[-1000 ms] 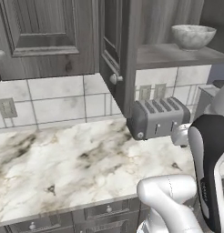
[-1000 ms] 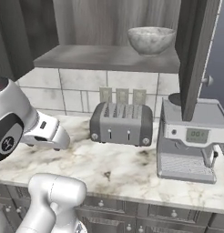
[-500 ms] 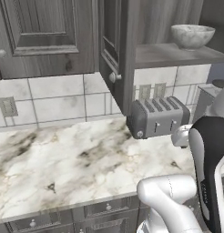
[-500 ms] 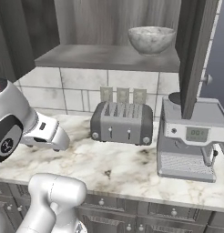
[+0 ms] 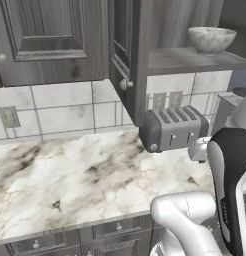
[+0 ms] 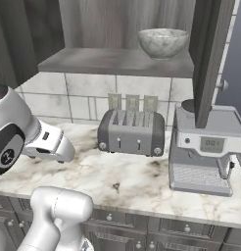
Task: Move the bowls from the cabinet to the plates on the dining table.
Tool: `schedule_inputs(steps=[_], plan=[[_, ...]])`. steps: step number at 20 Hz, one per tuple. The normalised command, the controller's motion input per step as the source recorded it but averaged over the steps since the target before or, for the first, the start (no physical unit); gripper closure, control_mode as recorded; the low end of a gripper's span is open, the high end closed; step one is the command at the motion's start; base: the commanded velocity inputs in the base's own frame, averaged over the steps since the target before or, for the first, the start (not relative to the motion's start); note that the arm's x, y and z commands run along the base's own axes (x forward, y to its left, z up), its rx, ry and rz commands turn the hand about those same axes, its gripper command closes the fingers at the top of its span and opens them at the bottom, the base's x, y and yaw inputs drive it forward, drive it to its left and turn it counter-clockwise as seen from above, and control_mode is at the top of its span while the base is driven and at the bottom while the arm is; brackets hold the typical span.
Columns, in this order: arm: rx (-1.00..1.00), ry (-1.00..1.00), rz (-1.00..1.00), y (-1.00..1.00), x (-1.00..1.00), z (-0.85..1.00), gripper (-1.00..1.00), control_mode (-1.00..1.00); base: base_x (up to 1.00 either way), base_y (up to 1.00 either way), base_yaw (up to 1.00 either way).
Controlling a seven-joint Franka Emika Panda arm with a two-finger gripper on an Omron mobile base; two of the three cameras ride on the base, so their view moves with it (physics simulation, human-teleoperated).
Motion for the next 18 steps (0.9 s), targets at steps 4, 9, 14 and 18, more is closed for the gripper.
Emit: schedule_inputs(steps=[4, 9, 14, 18], plan=[[0.00, -0.01, 0.00, -0.04, -0.02, 0.00, -1.00, -1.00, 0.00, 0.00, 0.00], [0.00, -0.01, 0.00, -0.12, -0.09, 0.17, -1.00, -1.00, 0.00, 0.00, 0.00], [-0.03, 0.00, 0.00, -0.20, -0.12, 0.42, -1.00, -1.00, 0.00, 0.00, 0.00], [-0.02, -0.03, 0.00, -0.06, -0.28, 0.48, -1.00, -1.00, 0.00, 0.00, 0.00]])
